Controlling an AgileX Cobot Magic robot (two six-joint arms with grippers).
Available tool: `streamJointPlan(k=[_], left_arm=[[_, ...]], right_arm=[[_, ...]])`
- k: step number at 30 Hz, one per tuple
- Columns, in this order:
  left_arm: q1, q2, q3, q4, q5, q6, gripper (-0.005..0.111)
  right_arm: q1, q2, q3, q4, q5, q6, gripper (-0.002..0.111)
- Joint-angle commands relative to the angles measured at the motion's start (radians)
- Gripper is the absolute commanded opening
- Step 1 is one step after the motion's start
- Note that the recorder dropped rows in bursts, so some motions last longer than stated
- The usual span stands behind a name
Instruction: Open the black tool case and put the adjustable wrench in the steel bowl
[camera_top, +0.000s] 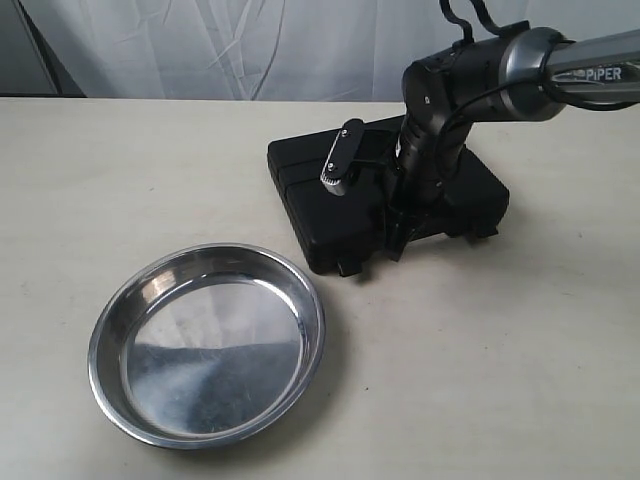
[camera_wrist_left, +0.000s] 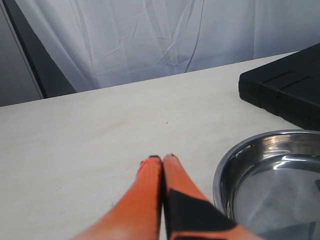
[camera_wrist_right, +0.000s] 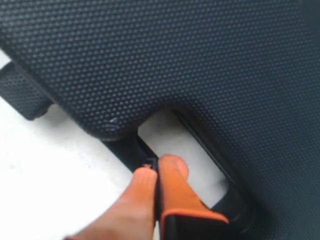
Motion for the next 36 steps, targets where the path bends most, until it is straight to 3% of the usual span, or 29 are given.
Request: streamJointPlan(k=[1,5,7,20,23,25,26,36], left_arm=[[0.002,0.004,-0.001,-0.002,-0.015,-0.004,0.0],[0.002,0.004,-0.001,-0.002,-0.015,-0.004,0.0],[0.002,0.004,-0.001,-0.002,-0.015,-0.004,0.0],[0.002,0.004,-0.001,-0.002,-0.015,-0.004,0.0],[0.002,0.004,-0.001,-0.002,-0.015,-0.004,0.0],[0.002,0.004,-0.001,-0.002,-0.015,-0.004,0.0],[0.002,0.004,-0.001,-0.002,-0.015,-0.004,0.0],[0.002,0.004,-0.001,-0.002,-0.015,-0.004,0.0]], right_arm=[[-0.005,-0.008,0.004,0.014,-0.014,-0.003,0.016],[-0.005,-0.008,0.004,0.014,-0.012,0.0,0.046],[-0.005,-0.008,0.004,0.014,-0.014,0.0,0.052],[-0.005,0.029,0.004,0.012,-0.021,0.004,0.049],[-0.005,0.029,0.004,0.01,-0.021,0.004,0.042],[-0.005,0.029,0.004,0.009,-0.015,0.004,0.02],[-0.005,0.029,0.004,0.009,-0.009,0.004,0.001],[-0.005,-0.044,0.004,0.053,0.069,0.01,0.0]])
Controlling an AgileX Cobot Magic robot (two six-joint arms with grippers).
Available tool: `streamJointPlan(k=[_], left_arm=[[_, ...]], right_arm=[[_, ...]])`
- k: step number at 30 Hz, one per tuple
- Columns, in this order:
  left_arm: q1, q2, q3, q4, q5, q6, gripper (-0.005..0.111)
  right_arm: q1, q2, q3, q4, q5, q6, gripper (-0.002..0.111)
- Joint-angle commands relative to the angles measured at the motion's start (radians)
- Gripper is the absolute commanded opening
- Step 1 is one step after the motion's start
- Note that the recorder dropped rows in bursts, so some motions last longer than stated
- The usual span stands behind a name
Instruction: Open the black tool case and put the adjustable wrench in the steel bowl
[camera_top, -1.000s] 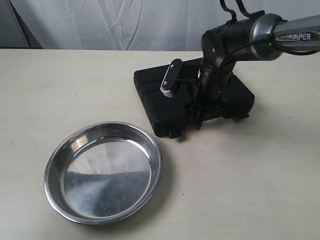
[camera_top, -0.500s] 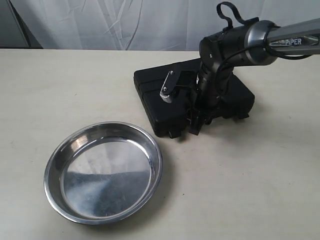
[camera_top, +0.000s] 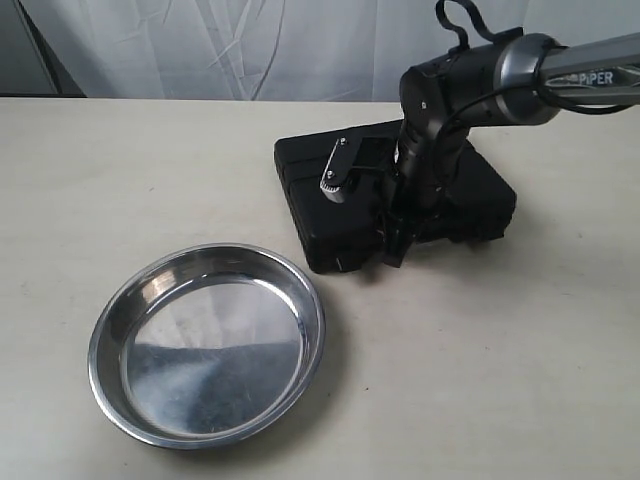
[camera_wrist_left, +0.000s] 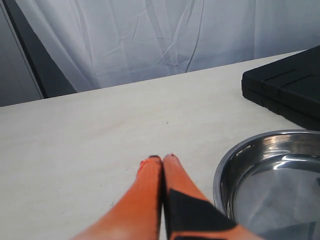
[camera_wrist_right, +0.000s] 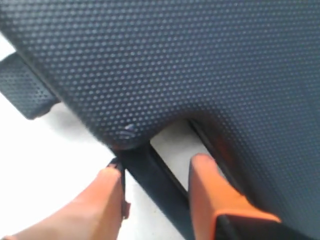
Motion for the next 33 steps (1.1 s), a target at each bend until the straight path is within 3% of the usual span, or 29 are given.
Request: streamJointPlan(k=[1,21,27,33], left_arm=[[0.002,0.004,-0.001,-0.002,-0.015,-0.004,0.0],[0.002,0.004,-0.001,-0.002,-0.015,-0.004,0.0],[0.002,0.004,-0.001,-0.002,-0.015,-0.004,0.0],[0.002,0.004,-0.001,-0.002,-0.015,-0.004,0.0]], right_arm=[[-0.005,-0.067,0.004,0.035,0.042,0.024,0.0],[-0.003,-0.264,0.004,0.121,0.278,0.067,-0.001],[-0.003,-0.321,0.004,0.023,0.262,0.093,-0.001],[-0.005,-0.344,0.004,-0.26,0.192,0.255,-0.001]])
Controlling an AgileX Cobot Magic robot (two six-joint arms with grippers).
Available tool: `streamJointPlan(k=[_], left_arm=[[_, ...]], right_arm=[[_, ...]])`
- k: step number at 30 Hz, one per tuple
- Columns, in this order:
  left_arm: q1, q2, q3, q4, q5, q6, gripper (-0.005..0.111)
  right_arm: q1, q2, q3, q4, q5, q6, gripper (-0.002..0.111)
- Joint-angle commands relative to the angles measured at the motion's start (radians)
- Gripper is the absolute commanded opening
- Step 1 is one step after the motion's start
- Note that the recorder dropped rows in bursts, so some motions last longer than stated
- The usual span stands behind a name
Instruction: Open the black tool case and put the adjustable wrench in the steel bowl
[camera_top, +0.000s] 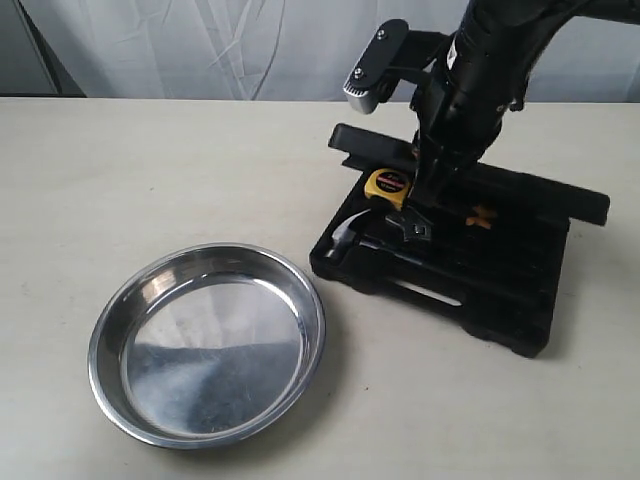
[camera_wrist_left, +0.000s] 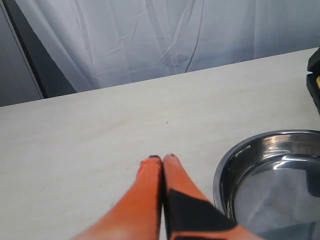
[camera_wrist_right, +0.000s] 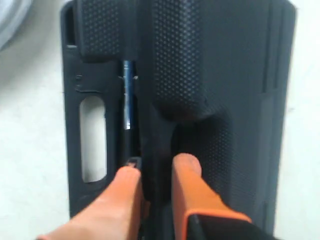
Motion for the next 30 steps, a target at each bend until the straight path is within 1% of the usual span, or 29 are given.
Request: streamJointPlan(k=[1,6,15,17,23,30], left_arm=[[0.002,0.004,-0.001,-0.002,-0.015,-0.004,0.0],[0.002,0.004,-0.001,-0.002,-0.015,-0.004,0.0],[0.002,0.004,-0.001,-0.002,-0.015,-0.004,0.0],[0.002,0.004,-0.001,-0.002,-0.015,-0.004,0.0],[0.002,0.004,-0.001,-0.002,-0.015,-0.004,0.0],[0.002,0.004,-0.001,-0.002,-0.015,-0.004,0.0]], right_arm=[[-0.008,-0.017,0.004,-0.273,-0.043,0.153,-0.001],[-0.008,-0.017,0.004,-0.452,-0.118,0.288,-0.001],[-0.008,-0.018,0.004,-0.484,-0.154,0.293,-0.001],[-0.008,-0.018,0.004,-0.538,-0.165,0.331,-0.001],[-0.008,-0.018,0.004,-0.777,-0.196,0.54,-0.001],[-0.008,-0.018,0.004,-0.9,-0.244,0.607,-0.001]])
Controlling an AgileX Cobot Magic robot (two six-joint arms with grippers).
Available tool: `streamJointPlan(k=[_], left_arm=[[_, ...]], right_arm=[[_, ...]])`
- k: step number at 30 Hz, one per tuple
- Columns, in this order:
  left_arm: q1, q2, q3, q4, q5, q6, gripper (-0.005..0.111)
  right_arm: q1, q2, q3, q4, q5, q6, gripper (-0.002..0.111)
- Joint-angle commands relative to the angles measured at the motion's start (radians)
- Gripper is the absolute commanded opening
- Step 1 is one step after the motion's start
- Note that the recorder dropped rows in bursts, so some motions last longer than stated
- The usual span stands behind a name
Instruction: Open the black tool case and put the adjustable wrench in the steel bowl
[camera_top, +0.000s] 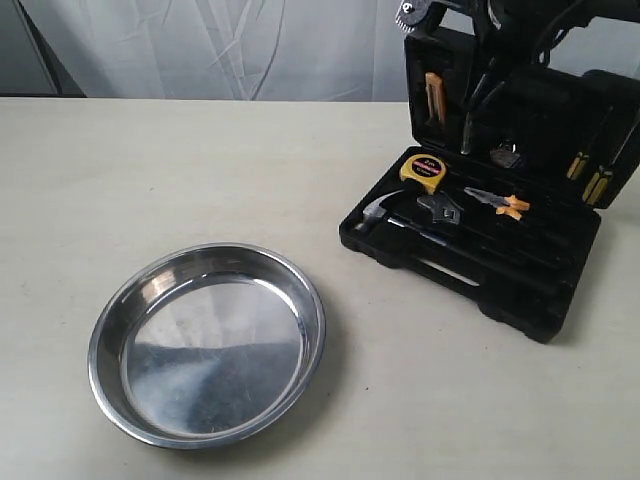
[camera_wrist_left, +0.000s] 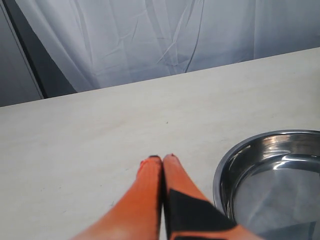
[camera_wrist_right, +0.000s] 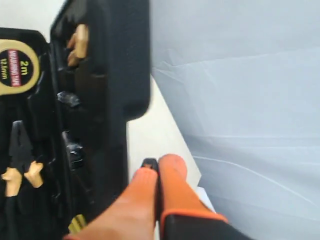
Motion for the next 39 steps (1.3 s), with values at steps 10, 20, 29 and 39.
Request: streamJointPlan(k=[10,20,29,39], left_arm=[[0.002,0.004,-0.001,-0.002,-0.015,-0.004,0.0],[0.002,0.004,-0.001,-0.002,-0.015,-0.004,0.0],[0.002,0.004,-0.001,-0.002,-0.015,-0.004,0.0],[0.002,0.004,-0.001,-0.002,-0.015,-0.004,0.0]], right_arm=[[-0.016,0.006,-0.003,0.191,-0.02,0.13,-0.001],[-0.184,0.195,-0.003,1.085,0.202,-0.52,-0.001],[-0.18,0.214,-0.002,1.171,0.22,-0.59,0.003],[-0.139,0.256,0.016,1.164,0.25,-0.581,0.037]])
